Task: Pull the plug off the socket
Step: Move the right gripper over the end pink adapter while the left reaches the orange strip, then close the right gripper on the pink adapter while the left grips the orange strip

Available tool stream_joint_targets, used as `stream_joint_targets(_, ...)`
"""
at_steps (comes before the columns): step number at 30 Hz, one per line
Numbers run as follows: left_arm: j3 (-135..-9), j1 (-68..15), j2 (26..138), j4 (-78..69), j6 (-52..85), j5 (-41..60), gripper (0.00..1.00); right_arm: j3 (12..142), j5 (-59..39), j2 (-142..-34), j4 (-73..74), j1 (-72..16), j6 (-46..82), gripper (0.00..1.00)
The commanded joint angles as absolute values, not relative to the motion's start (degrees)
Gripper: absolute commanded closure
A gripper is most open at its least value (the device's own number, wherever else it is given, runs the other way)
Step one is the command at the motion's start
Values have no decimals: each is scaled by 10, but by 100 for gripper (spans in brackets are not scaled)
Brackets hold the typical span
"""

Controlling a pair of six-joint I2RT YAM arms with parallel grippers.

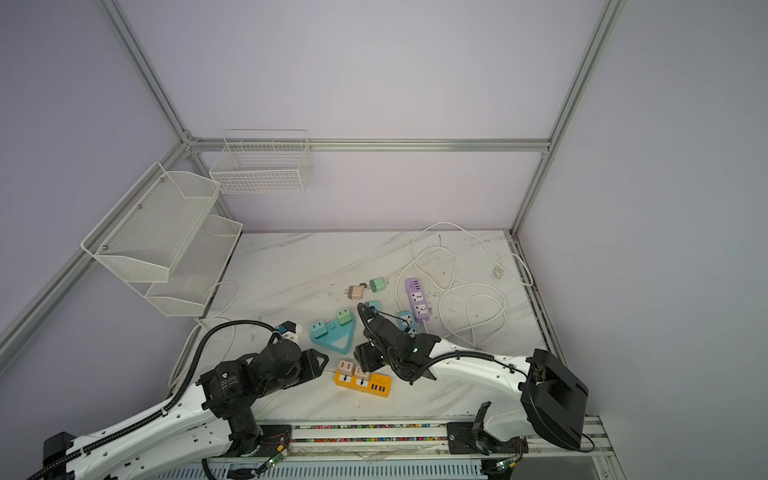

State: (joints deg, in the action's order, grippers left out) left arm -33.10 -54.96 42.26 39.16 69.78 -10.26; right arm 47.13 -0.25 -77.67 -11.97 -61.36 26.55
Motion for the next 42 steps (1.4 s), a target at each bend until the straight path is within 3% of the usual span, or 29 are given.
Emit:
stream_joint_targets(1, -296, -568, 425, 392, 748, -100, 59, 477, 22, -768, -159, -635, 270, 35)
stream_joint_targets(24, -186, -620, 488, 189, 833, -99, 64, 467, 49, -835, -155, -700, 259, 37)
stream_joint_targets(42, -163, -619, 435, 218, 838, -130, 63, 484, 57, -895, -142, -711, 245, 59)
